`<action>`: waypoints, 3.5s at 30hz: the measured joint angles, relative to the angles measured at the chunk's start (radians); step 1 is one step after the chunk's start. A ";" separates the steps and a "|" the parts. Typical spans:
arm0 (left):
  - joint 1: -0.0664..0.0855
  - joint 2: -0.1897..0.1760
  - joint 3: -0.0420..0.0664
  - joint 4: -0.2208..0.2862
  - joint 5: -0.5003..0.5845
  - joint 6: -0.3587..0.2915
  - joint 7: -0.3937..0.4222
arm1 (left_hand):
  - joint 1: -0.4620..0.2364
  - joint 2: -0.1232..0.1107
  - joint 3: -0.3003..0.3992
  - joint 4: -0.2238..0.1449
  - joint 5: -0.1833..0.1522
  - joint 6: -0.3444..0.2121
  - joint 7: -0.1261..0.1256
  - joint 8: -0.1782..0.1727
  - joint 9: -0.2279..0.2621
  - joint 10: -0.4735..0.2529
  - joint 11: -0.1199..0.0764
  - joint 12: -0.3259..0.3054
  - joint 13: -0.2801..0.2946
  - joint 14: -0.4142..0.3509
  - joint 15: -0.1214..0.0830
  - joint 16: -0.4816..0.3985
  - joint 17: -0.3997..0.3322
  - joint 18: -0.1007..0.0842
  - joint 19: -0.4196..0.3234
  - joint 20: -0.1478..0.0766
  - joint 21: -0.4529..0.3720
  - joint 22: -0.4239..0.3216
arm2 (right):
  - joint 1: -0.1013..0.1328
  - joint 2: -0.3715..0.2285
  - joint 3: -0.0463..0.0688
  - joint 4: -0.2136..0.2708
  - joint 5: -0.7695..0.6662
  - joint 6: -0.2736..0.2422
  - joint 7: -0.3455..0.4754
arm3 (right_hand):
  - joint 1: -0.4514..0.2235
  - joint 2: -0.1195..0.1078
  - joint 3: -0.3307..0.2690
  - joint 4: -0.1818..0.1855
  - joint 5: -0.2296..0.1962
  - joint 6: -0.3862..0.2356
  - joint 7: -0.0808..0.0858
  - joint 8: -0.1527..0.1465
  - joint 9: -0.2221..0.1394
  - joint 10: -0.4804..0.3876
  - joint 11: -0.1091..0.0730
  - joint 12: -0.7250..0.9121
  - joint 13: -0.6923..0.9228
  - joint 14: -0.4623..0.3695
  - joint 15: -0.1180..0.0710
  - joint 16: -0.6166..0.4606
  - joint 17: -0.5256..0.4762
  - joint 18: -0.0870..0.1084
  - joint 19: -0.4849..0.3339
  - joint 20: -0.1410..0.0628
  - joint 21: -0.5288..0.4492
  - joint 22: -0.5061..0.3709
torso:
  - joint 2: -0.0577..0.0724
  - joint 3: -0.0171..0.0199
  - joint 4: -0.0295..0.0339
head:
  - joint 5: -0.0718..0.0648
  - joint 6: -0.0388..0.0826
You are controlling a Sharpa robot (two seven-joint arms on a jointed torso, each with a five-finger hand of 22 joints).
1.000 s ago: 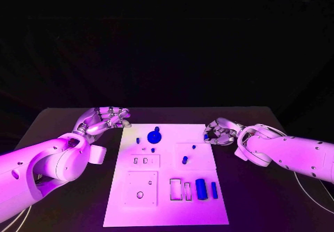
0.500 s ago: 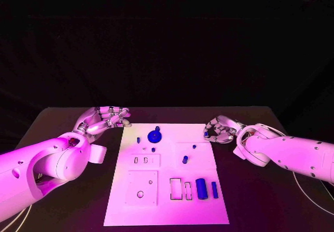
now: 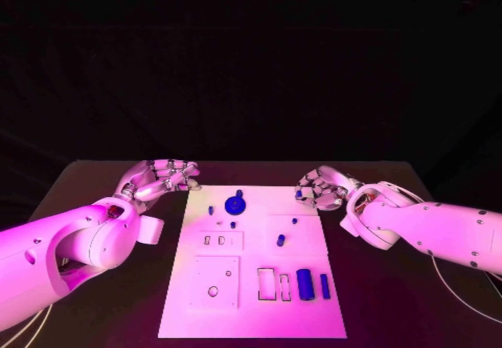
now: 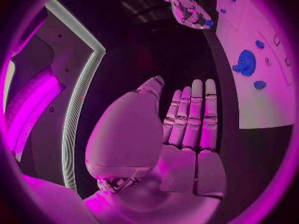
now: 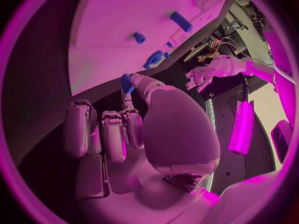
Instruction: Assemble the parts on the task board
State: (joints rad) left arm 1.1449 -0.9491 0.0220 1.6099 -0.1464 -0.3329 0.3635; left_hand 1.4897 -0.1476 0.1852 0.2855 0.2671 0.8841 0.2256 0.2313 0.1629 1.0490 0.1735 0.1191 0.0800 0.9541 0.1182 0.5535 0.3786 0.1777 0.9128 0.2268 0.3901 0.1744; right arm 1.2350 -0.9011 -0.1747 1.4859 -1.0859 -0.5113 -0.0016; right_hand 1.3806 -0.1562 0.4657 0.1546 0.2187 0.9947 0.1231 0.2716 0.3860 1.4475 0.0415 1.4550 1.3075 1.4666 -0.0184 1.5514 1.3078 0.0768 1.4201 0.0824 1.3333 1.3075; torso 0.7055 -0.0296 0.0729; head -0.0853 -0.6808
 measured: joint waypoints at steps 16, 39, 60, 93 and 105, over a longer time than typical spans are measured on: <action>0.000 0.017 0.000 -0.028 0.000 0.000 -0.003 | 0.000 0.000 0.000 0.000 0.000 -0.007 -0.001 0.000 0.001 0.000 0.000 0.000 0.000 0.000 0.000 0.000 0.001 0.000 0.000 0.000 0.000 0.000 | 0.001 0.190 0.000 0.100 -0.098 -0.045 -0.188 | -0.004 0.009 0.015 -0.004 -0.004 -0.004 -0.004 0.000 0.000 0.000 0.000 -0.002 0.000 0.000 -0.007 0.000 0.000 0.000 0.011 -0.004 0.012 0.000 | -0.009 -0.0068 0.0027 | 0.029 -0.015; 0.000 0.030 0.000 -0.044 -0.003 0.000 -0.007 | 0.000 0.000 0.000 0.000 0.000 -0.007 -0.001 0.000 0.001 0.000 0.000 0.000 0.000 0.000 0.000 0.000 0.001 0.000 0.000 0.000 0.000 0.000 | -0.082 0.322 -0.005 0.107 -0.254 -0.037 -0.353 | -0.018 0.009 0.022 -0.003 -0.002 -0.009 -0.009 0.000 -0.001 -0.004 -0.004 -0.013 0.000 0.000 -0.007 0.000 0.000 -0.016 0.021 -0.007 0.032 0.000 | -0.012 -0.0093 0.0046 | 0.034 -0.033; 0.000 0.030 0.000 -0.047 -0.005 0.000 -0.007 | 0.000 0.000 0.000 0.000 0.000 -0.007 -0.001 0.000 0.002 0.000 0.000 0.000 0.000 0.000 0.000 0.004 0.002 0.000 -0.007 0.000 0.000 -0.001 | -0.114 0.348 -0.006 0.072 -0.345 -0.036 -0.401 | -0.065 -0.015 0.022 0.006 -0.002 -0.006 -0.007 0.023 0.000 0.005 -0.013 -0.013 0.000 0.000 -0.014 0.000 0.000 -0.016 0.032 -0.011 0.036 0.000 | -0.011 -0.0086 0.0056 | 0.048 -0.049; 0.000 0.031 0.000 -0.052 -0.006 0.002 -0.008 | 0.000 0.000 0.000 0.000 0.000 -0.007 -0.001 0.000 0.001 0.000 0.000 0.000 0.001 0.000 0.000 0.004 0.001 0.000 -0.007 0.000 0.000 -0.001 | -0.119 0.347 -0.006 0.073 -0.370 -0.033 -0.418 | -0.098 -0.048 0.016 0.017 -0.002 0.001 -0.015 0.041 0.027 0.005 -0.013 -0.017 0.000 0.000 -0.014 0.000 0.000 -0.016 0.032 -0.011 0.032 0.000 | -0.012 -0.0086 0.0043 | 0.056 -0.057; 0.000 0.030 0.000 -0.052 -0.006 0.003 -0.009 | 0.000 0.000 0.003 0.003 0.000 -0.007 -0.001 0.004 0.002 0.000 0.000 0.000 0.002 -0.004 -0.004 0.004 0.002 0.000 -0.007 0.000 0.000 0.000 | -0.121 0.346 -0.008 0.072 -0.370 -0.030 -0.417 | -0.117 -0.086 -0.003 0.036 -0.002 -0.055 0.011 0.011 0.008 -0.028 0.009 -0.056 0.000 -0.001 -0.007 0.000 0.000 -0.016 0.021 0.000 0.004 0.001 | -0.012 -0.0092 0.0035 | 0.057 -0.057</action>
State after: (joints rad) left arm 1.1450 -0.9190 0.0220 1.5578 -0.1527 -0.3300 0.3541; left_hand 1.4897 -0.1476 0.1881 0.2883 0.2671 0.8776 0.2248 0.2357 0.1653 1.0490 0.1734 0.1191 0.0817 0.9505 0.1145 0.5572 0.3809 0.1776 0.9056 0.2268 0.3900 0.1747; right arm 1.1143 -0.5551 -0.1824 1.5580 -1.4555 -0.5418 -0.4188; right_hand 1.2632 -0.2425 0.4626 0.1907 0.2170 0.9399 0.1344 0.2826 0.3941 1.4196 0.0504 1.3987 1.3077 1.4659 -0.0253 1.5514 1.3078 0.0613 1.4411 0.0828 1.3377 1.3080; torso 0.6934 -0.0388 0.0763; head -0.0288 -0.7377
